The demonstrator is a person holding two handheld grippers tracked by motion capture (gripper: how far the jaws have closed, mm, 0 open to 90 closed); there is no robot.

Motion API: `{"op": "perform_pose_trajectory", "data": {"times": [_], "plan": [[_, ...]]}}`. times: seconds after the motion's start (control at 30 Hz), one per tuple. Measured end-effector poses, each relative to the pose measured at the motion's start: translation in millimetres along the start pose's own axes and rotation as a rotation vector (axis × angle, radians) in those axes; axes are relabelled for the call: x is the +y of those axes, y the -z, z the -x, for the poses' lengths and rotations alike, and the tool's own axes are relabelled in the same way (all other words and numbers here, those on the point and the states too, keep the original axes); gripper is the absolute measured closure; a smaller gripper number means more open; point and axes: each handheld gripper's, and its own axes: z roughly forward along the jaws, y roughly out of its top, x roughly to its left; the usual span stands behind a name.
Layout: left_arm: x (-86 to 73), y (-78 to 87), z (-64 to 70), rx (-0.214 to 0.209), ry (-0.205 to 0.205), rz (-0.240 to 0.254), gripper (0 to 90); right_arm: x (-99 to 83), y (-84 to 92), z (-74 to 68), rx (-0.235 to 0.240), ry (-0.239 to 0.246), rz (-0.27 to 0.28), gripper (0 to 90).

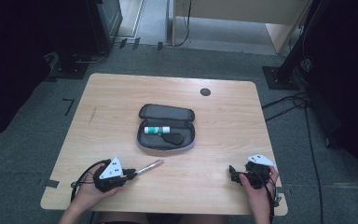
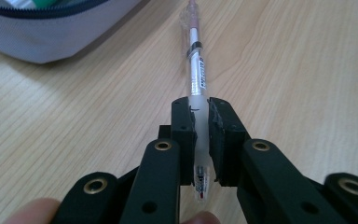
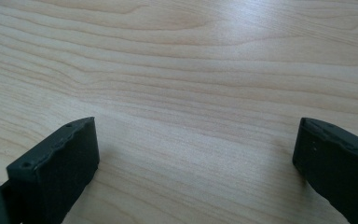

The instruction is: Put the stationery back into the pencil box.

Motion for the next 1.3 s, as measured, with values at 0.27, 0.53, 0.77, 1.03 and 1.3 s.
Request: {"op": "perform_pose_trajectory", "data": {"times": [0.27,0.53,0.77,1.03,1.3], "plan": [[3.7,3.7,-1.2,-0.011,0.018,0.017,82.2,0.0,0.0,-0.1,0.000,0.000,0.000,0.0],[14.4,9.5,-4.8,-0.009,0.041,0.046,82.3,-0.1,-0.1,-0.1,0.000,0.000,0.002,0.0],[27.0,19.3,-12.8,-0.009,0.047,0.074,82.3,-0.1,0.0,-0.1,0.003,0.003,0.001,0.0],[54.1,20.5,-33.2,-0.012,0.044,0.098,82.3,-0.1,0.2,-0.3,0.008,0.006,-0.002,0.0],[70.2,7.9,-52.0,-0.024,0.064,0.101,82.3,-0.2,0.2,-0.5,0.011,0.008,0.000,0.0]]}}
